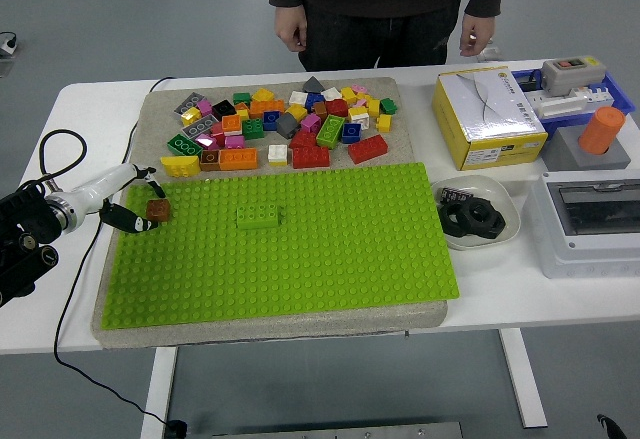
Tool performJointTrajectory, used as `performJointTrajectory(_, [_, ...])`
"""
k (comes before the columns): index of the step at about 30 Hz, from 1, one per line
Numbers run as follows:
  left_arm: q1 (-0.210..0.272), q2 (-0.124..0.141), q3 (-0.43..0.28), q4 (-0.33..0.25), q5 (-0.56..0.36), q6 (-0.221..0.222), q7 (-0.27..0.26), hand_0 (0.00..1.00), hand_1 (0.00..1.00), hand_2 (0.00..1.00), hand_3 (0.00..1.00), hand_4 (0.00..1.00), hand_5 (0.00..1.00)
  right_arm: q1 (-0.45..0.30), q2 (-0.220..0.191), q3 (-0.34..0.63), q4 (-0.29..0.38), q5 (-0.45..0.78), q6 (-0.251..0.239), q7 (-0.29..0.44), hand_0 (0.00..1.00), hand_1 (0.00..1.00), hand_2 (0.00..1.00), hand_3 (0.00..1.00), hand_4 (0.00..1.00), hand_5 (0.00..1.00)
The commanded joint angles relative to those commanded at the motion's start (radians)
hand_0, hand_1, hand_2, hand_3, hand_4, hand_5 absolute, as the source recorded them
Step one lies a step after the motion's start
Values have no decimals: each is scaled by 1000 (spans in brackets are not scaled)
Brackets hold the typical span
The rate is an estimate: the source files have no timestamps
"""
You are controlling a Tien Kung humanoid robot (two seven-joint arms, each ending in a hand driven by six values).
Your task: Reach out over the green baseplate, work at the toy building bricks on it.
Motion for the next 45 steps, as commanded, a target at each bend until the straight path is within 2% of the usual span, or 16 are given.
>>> performJointTrajectory(11, [-5,5,11,-1,-39,-17,6,992,994,940,592,841,2,-2,-1,-8,-1,6,0,7,682,669,718,793,893,976])
performJointTrajectory(30, [-11,11,22,-2,-50,-20,4,985,990,935,595,814,2,-7,1,-17,-1,20,-1,16,683,668,718,792,894,976])
performJointTrajectory(45, [-32,35,32,-15,-79,-26,6,983,987,932,597,794,2,-6,-2,-14,-1,20,-2,15,678,668,716,790,895,976])
